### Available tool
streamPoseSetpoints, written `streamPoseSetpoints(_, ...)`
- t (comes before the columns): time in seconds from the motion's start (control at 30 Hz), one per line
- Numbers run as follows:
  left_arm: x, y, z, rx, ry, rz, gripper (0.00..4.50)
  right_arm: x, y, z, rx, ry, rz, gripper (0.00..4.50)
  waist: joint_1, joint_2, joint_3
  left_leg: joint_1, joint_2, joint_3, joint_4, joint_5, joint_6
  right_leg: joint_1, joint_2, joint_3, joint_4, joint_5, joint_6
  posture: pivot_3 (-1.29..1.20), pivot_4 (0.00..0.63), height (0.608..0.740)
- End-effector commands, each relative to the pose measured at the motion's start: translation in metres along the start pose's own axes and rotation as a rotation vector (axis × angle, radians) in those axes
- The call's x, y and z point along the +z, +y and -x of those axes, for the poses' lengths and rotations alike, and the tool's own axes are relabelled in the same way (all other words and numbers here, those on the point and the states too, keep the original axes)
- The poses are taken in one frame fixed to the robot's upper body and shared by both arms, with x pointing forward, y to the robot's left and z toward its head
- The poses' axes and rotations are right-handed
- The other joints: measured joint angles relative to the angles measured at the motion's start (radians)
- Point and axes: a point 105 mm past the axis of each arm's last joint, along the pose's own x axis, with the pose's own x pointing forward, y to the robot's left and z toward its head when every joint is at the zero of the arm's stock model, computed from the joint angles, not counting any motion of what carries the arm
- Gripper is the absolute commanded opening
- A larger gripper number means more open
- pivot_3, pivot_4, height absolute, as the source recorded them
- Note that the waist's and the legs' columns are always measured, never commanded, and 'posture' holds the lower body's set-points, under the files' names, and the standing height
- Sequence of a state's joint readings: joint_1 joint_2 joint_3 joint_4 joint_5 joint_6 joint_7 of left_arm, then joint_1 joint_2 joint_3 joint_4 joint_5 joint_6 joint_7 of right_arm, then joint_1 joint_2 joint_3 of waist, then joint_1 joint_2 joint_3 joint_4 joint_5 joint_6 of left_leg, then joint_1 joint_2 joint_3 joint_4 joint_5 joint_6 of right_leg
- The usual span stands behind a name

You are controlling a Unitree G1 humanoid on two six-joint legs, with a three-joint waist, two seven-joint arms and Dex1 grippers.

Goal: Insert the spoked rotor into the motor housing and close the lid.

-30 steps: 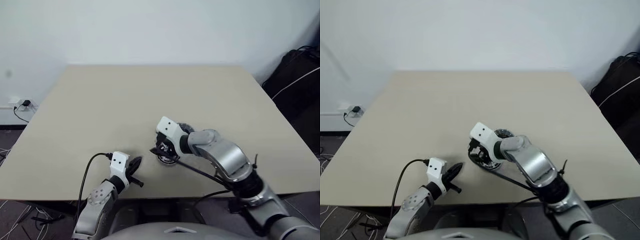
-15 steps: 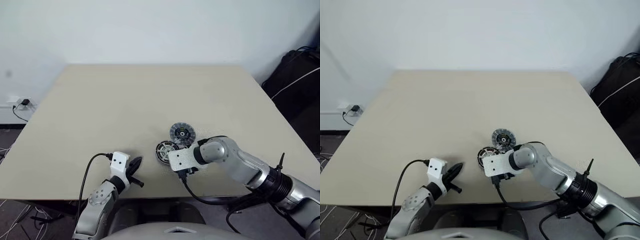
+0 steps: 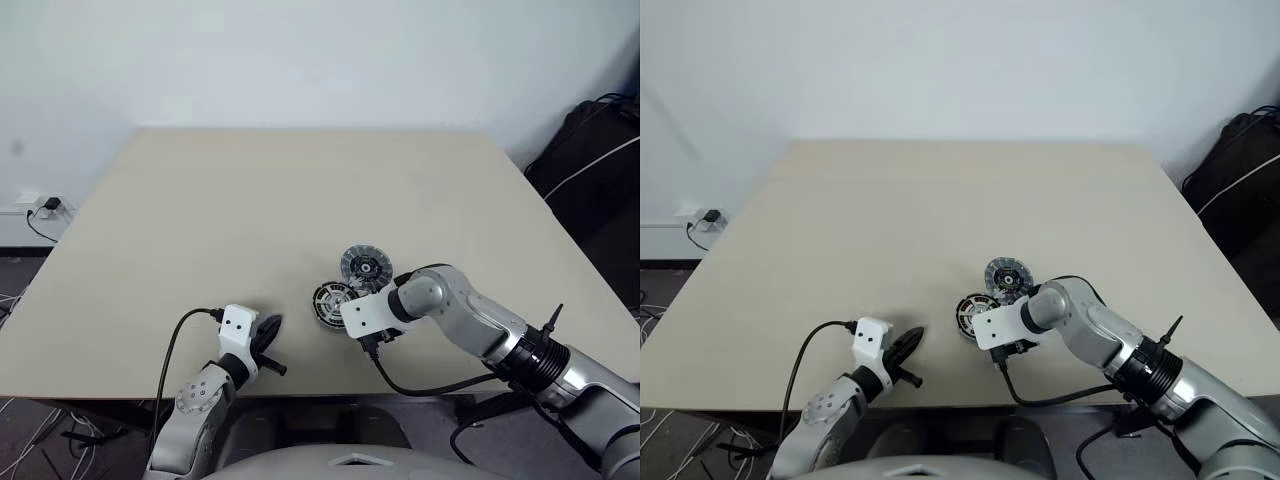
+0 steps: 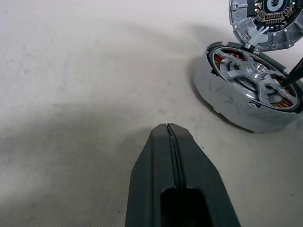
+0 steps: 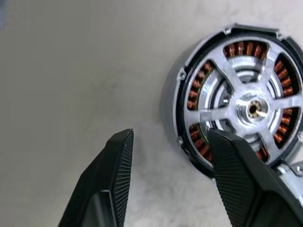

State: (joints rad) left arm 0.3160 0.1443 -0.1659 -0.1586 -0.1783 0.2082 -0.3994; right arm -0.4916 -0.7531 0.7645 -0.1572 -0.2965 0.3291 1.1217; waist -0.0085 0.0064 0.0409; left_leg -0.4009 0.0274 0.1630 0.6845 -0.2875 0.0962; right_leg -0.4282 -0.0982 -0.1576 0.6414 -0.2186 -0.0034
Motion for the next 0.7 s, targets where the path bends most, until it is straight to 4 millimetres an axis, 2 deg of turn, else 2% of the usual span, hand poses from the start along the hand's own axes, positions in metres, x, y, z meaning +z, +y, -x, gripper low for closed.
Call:
streamPoseSetpoints(0.03,0.016,-0.002,0.0,-0.006,-0.067,-0.01,0.0,-0.002,-0.009,0.006,-0.042,-0.001,-0.002,1.42,0.0,0.0,0.0,0.0,0.0,0.0,0.0,0.0,0.0,0.0,0.0,0.0,0.0,0.0,0.0,0.0,0.0,0.74)
streamPoseSetpoints(0.17,0.016,-0.003,-0.001,-0.005,-0.069,-0.007,0.0,-0.005,-0.011,0.004,-0.069,0.002,-0.028,0.15,0.001,0.0,0.0,0.0,0.0,0.0,0.0,0.0,0.0,0.0,0.0,0.0,0.0,0.0,0.0,0.0,0.0,0.74)
streamPoseSetpoints(0.4,0.015,-0.003,-0.002,-0.009,-0.067,-0.004,0.0,-0.004,-0.013,0.005,-0.091,-0.013,-0.064,0.1,0.002,0.0,0.0,0.0,0.0,0.0,0.001,0.0,0.0,0.0,0.0,0.0,0.0,0.0,0.0,0.0,0.0,0.74)
streamPoseSetpoints(0.57,0.014,-0.003,-0.003,-0.012,-0.066,-0.004,0.0,0.009,-0.01,0.007,-0.046,-0.103,-0.181,0.1,0.002,0.0,0.0,0.0,0.0,0.0,0.001,0.0,0.0,0.0,0.0,0.0,0.001,0.0,0.0,0.0,0.0,0.74)
streamPoseSetpoints(0.7,0.014,-0.003,-0.004,-0.014,-0.065,-0.004,0.0,0.015,-0.007,0.008,-0.014,-0.13,-0.209,0.1,0.002,0.0,0.0,0.0,0.0,0.0,0.001,0.0,0.0,0.0,0.0,0.0,0.001,0.0,0.0,0.0,0.0,0.74)
